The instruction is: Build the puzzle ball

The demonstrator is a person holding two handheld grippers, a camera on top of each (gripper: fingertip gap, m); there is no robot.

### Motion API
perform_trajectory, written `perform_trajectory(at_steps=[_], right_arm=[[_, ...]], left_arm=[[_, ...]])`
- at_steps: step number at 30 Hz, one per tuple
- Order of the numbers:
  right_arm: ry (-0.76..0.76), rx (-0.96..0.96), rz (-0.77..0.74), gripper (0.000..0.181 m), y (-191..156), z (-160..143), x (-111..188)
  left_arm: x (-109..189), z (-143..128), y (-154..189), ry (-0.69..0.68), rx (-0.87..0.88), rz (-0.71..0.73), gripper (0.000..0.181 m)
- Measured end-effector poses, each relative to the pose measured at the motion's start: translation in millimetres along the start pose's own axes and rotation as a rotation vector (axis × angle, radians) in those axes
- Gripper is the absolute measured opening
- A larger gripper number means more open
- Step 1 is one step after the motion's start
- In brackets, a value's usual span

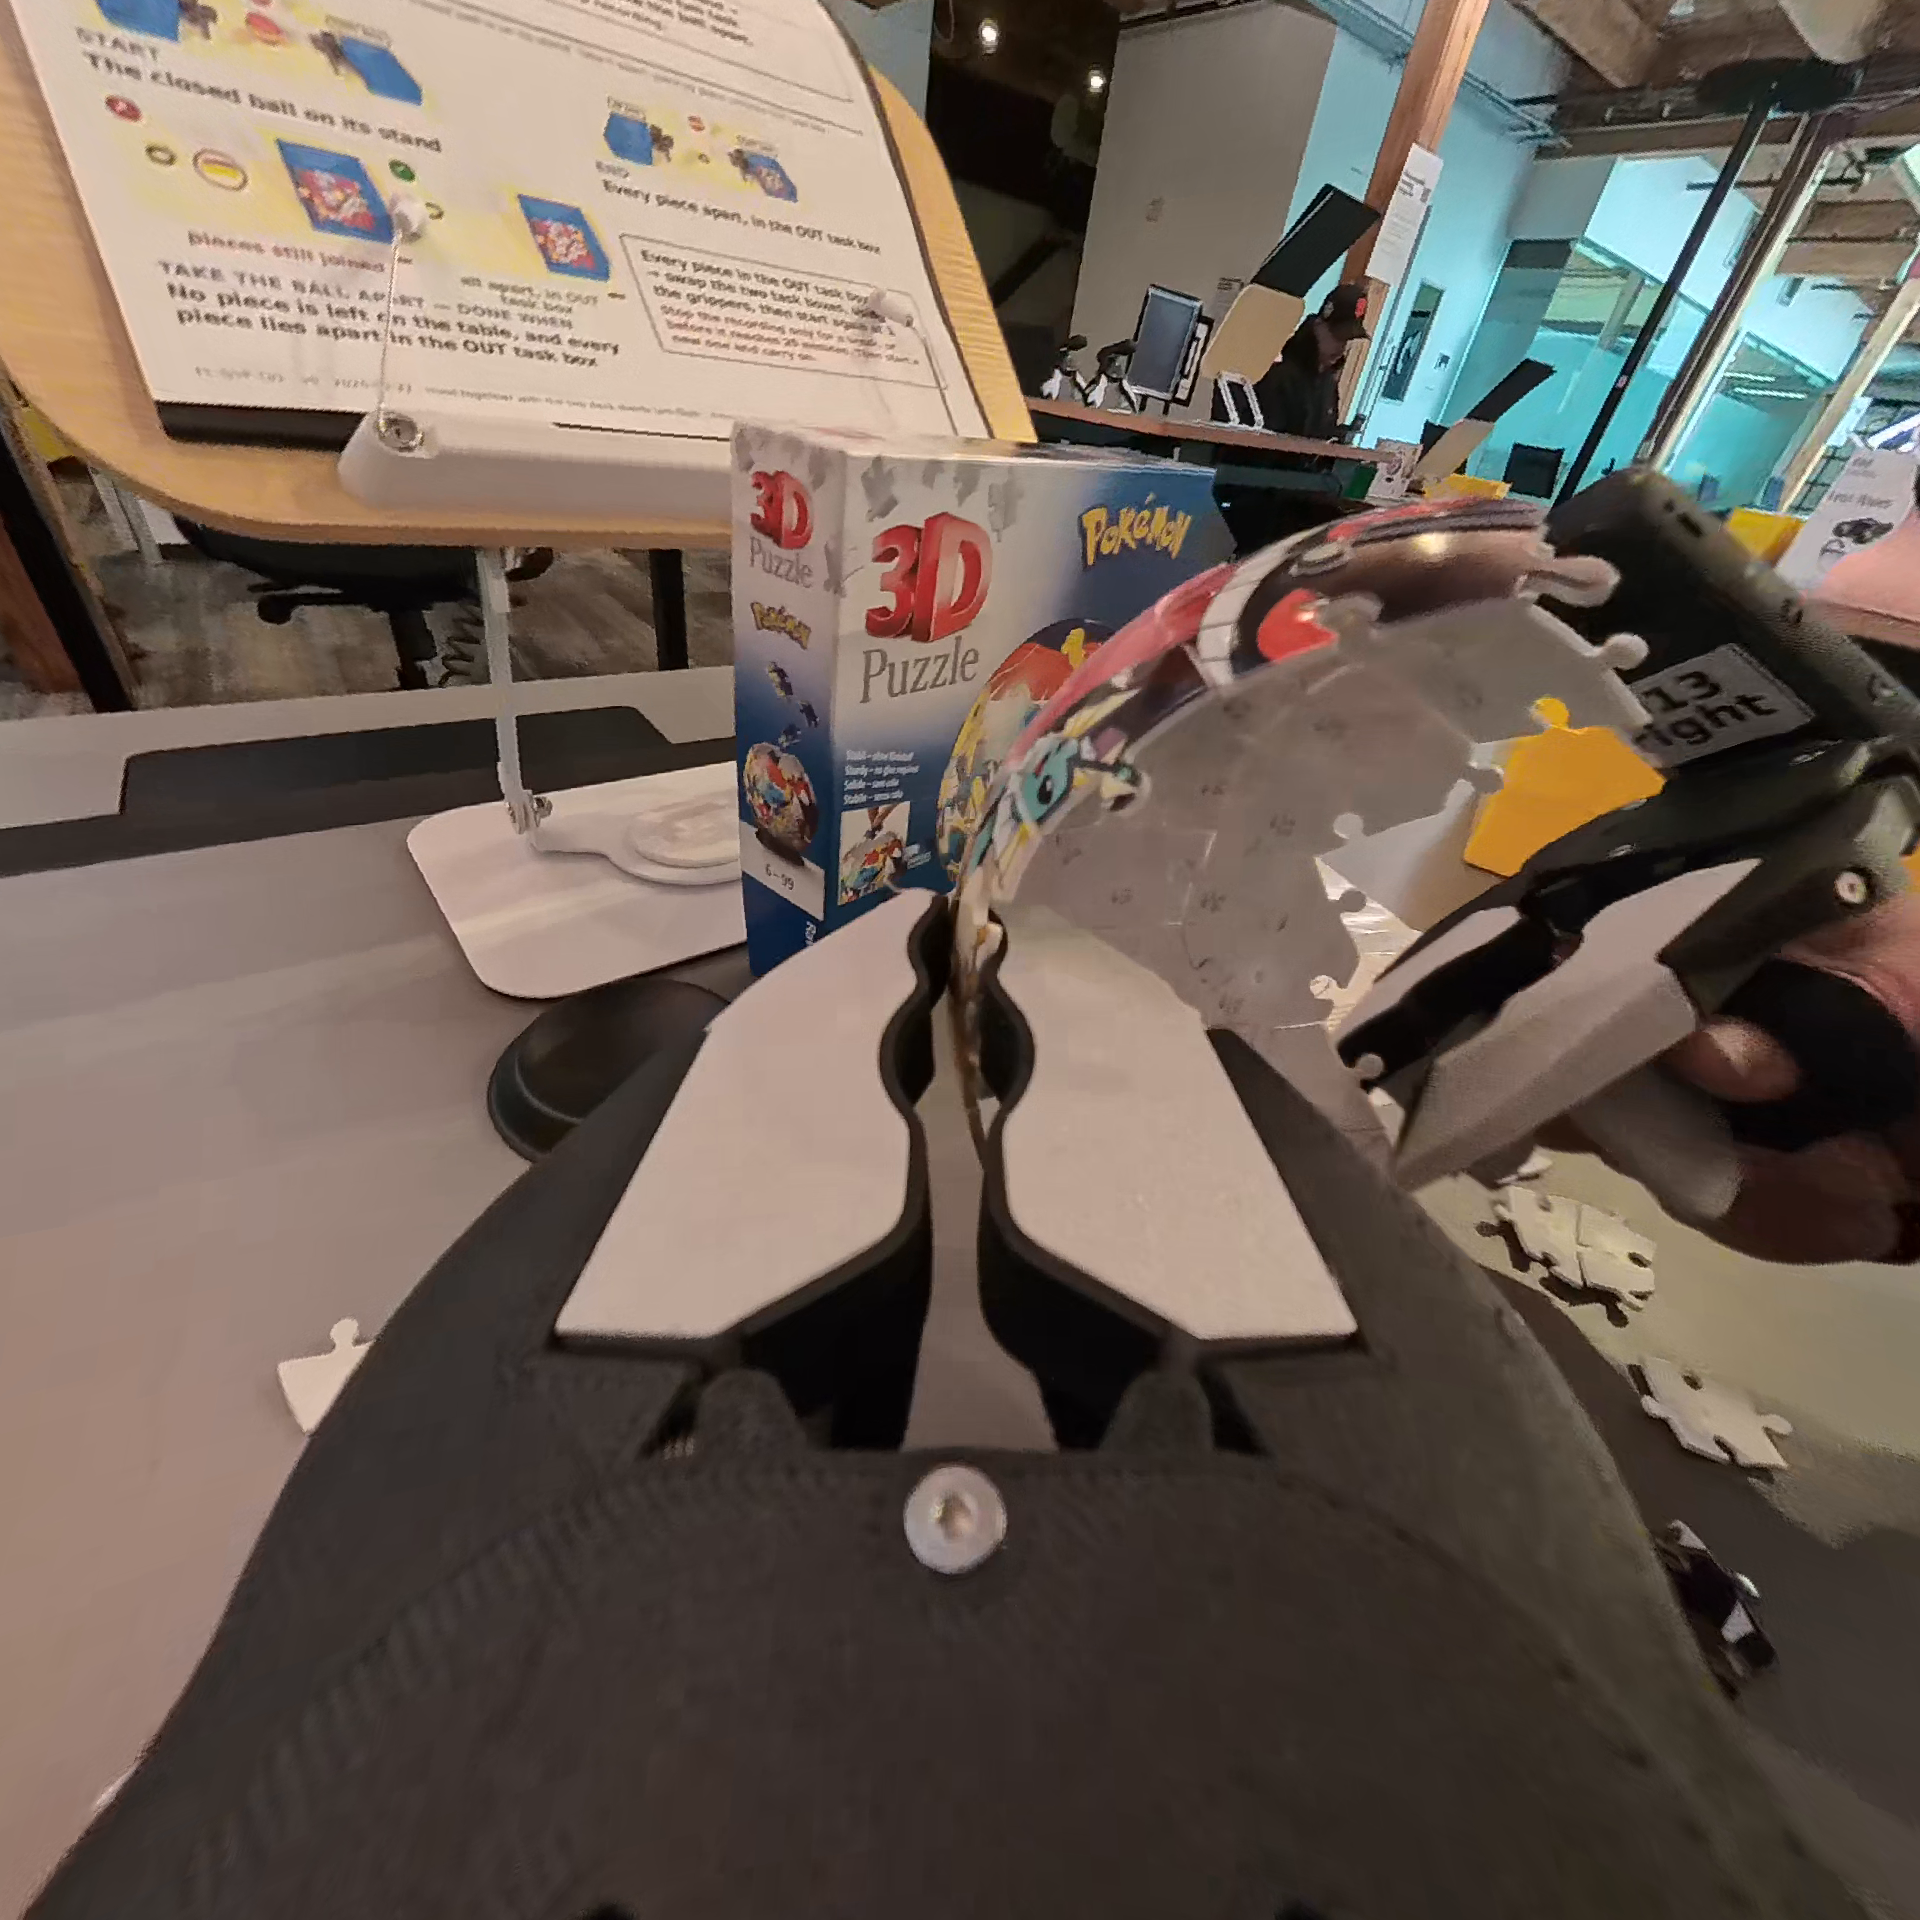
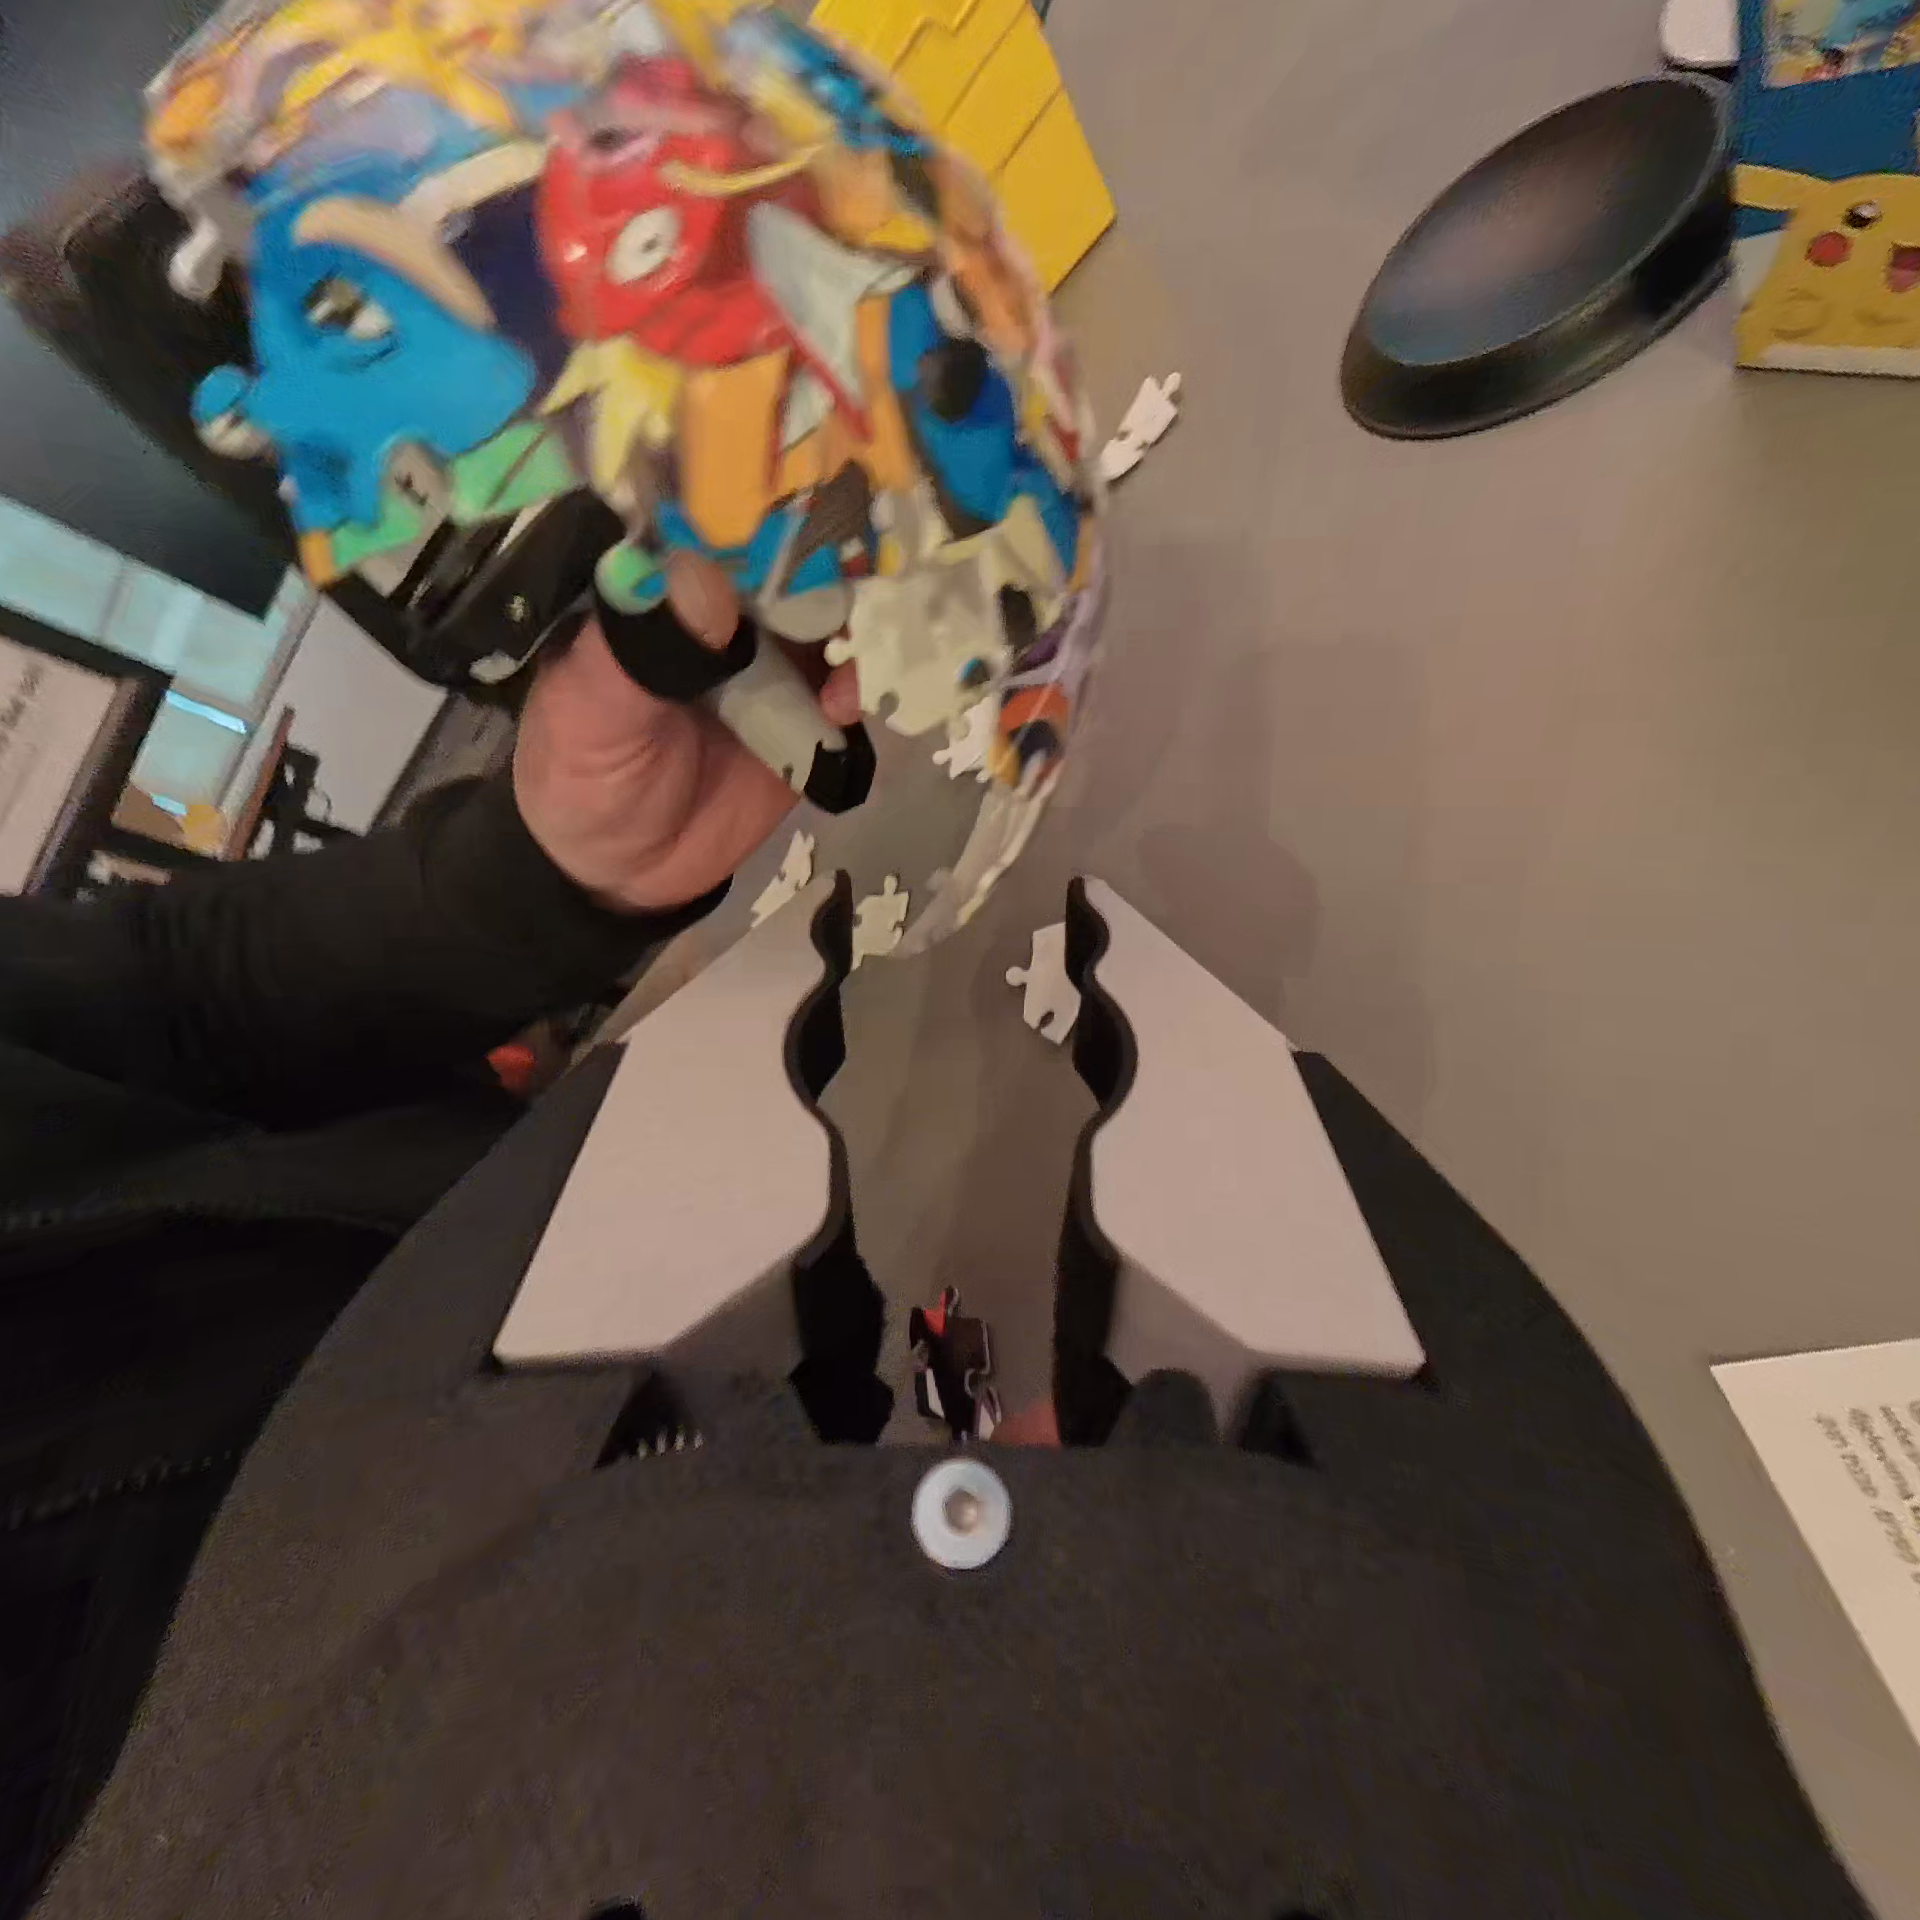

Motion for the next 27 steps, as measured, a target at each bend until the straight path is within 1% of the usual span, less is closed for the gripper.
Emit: perform_trajectory(at_steps=[4,10,12,20,27], right_arm=[[0.071,-0.076,-0.059,0.034,10.5,2.0,-3.0],[0.168,-0.088,-0.103,0.008,16.1,7.8,-1.4],[0.179,-0.090,-0.094,0.003,14.5,7.5,-2.4],[0.204,-0.096,-0.093,0.001,14.3,9.3,-1.5],[0.199,-0.069,-0.160,0.001,20.0,11.4,3.7]], left_arm=[[-0.9,1.6,8.8,0.005,-0.056,-0.007,0.003],[-1.6,3.6,18.6,0.015,-0.111,-0.002,0.003],[-1.5,4.7,20.0,0.021,-0.122,0.000,0.003],[-1.3,6.9,22.0,0.023,-0.131,-0.002,0.005],[-2.5,3.4,19.6,-0.015,-0.172,-0.036,0.012]])
Point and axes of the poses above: each gripper's, where its closed fingertips meet, x back along the fingers, z out of its top, y = z × x across the jaws, the point moved 5 cm from there along x, back along the fingers, and after that the axes turned 5 degrees about y, right-handed, at the moved point
